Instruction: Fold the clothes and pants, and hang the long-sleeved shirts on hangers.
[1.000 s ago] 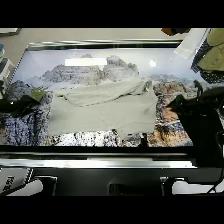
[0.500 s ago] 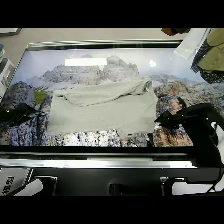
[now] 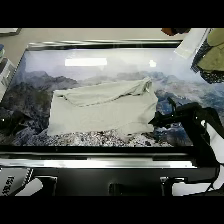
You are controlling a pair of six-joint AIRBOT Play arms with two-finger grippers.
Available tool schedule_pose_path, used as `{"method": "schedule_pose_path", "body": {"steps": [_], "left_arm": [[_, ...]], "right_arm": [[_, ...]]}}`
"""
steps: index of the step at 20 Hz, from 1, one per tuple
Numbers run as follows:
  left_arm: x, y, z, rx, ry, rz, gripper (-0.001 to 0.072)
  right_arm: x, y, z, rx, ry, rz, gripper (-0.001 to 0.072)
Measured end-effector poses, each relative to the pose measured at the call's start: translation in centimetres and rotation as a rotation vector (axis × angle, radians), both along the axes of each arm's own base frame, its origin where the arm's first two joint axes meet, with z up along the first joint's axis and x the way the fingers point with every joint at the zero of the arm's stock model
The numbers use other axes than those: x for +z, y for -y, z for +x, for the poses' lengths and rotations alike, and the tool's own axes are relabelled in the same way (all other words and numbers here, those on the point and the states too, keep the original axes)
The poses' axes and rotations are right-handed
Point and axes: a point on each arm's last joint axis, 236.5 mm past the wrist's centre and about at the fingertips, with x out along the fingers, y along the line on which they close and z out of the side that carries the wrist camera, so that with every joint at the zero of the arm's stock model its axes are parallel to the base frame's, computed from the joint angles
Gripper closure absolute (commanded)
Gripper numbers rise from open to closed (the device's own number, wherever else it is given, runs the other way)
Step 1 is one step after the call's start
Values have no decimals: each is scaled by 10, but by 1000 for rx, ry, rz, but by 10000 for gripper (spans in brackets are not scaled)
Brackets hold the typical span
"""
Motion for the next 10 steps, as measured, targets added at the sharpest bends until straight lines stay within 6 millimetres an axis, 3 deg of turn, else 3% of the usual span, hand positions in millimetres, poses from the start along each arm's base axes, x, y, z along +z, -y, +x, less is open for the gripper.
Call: {"method": "schedule_pose_path", "body": {"steps": [4, 10], "left_arm": [[-30, 11, -25, 27, -21, -91, 163], [-61, 29, -33, 64, 0, -174, 164]], "right_arm": [[2, -4, -5, 19, -14, 1, 678], [13, -5, -6, 31, 1, -3, 678]]}}
